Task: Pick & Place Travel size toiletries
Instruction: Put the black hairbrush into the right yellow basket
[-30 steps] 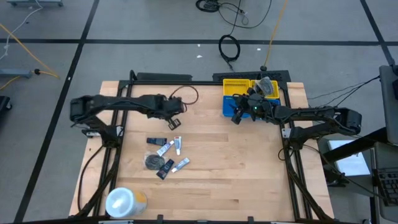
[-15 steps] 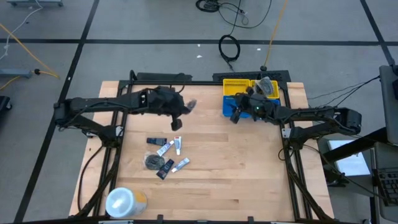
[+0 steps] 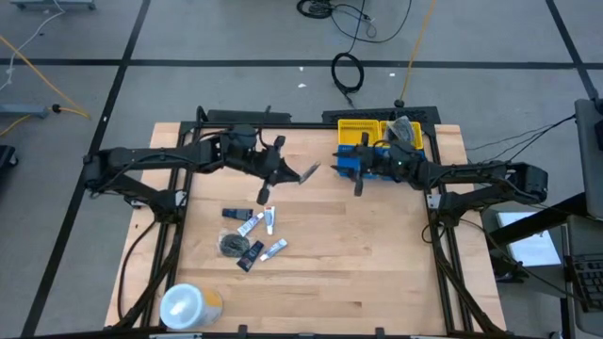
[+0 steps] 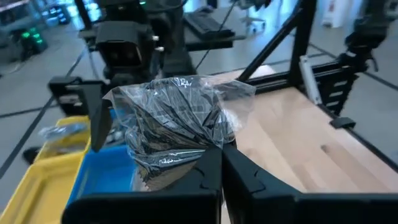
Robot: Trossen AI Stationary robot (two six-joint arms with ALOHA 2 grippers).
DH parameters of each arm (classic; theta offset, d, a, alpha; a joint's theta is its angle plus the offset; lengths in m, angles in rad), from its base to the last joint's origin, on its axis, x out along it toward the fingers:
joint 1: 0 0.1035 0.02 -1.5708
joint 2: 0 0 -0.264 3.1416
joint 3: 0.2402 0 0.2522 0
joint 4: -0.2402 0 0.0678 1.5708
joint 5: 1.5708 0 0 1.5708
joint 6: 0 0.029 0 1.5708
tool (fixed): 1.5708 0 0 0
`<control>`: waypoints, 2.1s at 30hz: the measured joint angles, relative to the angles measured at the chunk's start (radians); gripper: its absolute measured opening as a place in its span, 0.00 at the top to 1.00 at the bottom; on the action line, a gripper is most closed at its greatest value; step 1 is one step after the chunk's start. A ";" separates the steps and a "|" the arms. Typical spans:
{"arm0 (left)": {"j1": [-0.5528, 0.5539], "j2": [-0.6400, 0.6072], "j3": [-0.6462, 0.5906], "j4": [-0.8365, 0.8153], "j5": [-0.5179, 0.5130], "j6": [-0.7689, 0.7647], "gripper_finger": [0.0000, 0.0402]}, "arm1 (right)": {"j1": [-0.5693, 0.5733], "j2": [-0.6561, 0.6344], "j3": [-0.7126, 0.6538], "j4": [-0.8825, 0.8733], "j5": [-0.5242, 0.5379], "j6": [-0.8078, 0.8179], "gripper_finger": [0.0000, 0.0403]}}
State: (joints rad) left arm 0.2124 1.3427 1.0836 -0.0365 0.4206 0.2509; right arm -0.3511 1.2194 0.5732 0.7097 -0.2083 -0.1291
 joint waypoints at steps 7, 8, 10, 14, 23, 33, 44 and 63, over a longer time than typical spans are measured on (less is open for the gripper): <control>0.000 0.072 0.000 0.116 0.070 0.016 1.00 | 0.017 0.000 0.000 0.085 -0.116 0.043 0.60; 0.000 0.084 0.000 0.122 0.076 0.014 1.00 | 0.027 0.000 0.000 0.087 -0.117 0.037 0.60; 0.000 0.107 0.000 0.151 0.078 0.009 1.00 | 0.045 0.000 0.000 0.088 -0.113 0.023 0.60; 0.000 0.141 0.000 0.191 0.080 0.009 1.00 | 0.072 0.000 0.000 0.088 -0.111 0.008 0.60; 0.000 0.179 0.000 0.263 0.082 0.001 1.00 | 0.108 0.000 0.000 0.103 -0.109 0.005 0.63; 0.003 0.175 0.001 0.268 0.006 -0.038 1.00 | 0.109 0.001 -0.001 0.087 -0.118 -0.033 0.95; 0.033 0.156 0.001 0.202 -0.247 -0.051 0.77 | 0.103 0.000 -0.001 0.046 -0.105 -0.040 0.95; 0.067 0.082 0.001 0.008 -0.474 -0.078 0.61 | -0.008 -0.203 0.001 -0.500 0.673 -0.059 0.95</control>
State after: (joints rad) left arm 0.2794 1.4250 1.0843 -0.0288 -0.0530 0.1725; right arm -0.3588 1.0168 0.5739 0.2093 0.4650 -0.1884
